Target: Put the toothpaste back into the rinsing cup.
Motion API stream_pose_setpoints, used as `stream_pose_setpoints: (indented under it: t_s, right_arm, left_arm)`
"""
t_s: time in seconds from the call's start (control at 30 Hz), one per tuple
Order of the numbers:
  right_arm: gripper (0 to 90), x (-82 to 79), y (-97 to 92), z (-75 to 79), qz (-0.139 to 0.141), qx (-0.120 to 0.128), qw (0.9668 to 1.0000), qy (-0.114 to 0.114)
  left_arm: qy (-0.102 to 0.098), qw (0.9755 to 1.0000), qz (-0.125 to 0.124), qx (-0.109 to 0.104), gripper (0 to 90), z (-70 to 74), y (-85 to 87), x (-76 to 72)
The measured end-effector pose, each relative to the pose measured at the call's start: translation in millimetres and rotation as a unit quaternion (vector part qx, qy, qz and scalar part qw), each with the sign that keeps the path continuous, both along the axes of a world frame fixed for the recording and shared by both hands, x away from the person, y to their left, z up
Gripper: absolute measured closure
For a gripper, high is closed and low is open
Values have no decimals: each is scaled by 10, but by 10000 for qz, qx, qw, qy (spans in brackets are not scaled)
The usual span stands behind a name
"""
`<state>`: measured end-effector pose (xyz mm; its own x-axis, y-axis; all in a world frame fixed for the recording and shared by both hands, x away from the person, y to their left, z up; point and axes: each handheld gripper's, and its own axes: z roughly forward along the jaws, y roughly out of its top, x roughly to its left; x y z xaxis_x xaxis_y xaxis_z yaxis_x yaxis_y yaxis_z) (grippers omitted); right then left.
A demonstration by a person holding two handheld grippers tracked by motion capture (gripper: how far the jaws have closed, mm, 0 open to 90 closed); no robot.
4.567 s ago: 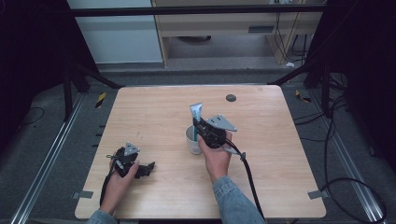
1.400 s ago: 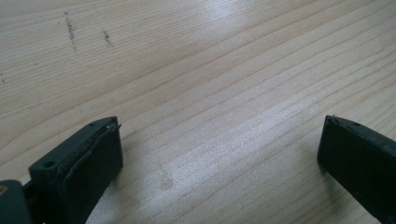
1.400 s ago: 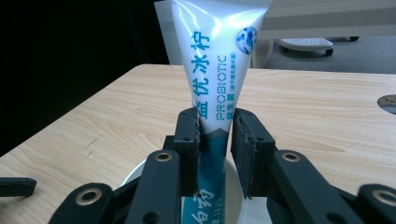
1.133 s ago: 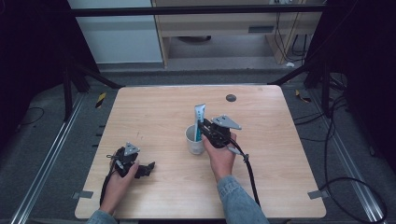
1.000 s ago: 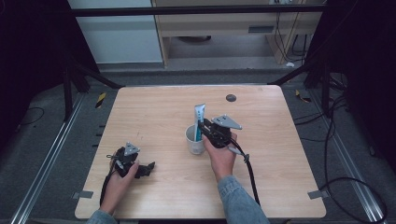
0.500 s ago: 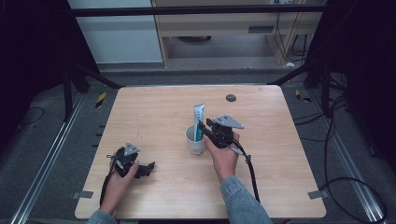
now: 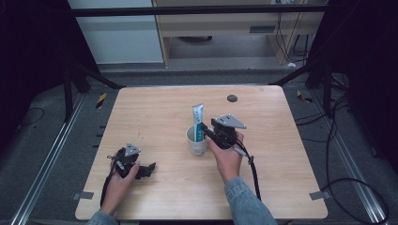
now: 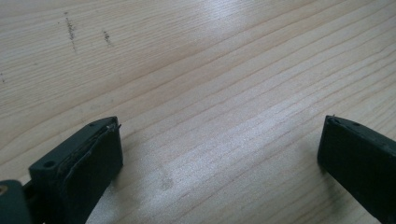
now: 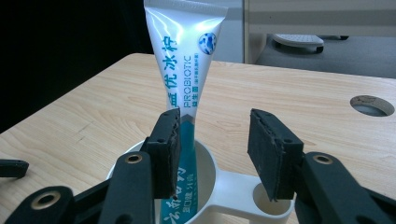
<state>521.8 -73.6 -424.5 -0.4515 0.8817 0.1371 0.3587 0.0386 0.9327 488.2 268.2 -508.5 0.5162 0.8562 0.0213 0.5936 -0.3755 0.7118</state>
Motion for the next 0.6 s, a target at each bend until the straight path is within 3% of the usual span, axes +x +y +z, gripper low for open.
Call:
stream_pose_setpoints:
  t_s: [0.33, 0.6]
  right_arm:
    - [518, -18, -11, 19, 16, -39, 10000, -25]
    - [419, -34, -54, 52, 28, -232, 9997, 47]
  left_arm:
    - [1, 10000, 1, -2, 0, 0, 0, 0]
    - [-1, 10000, 1, -1, 0, 0, 0, 0]
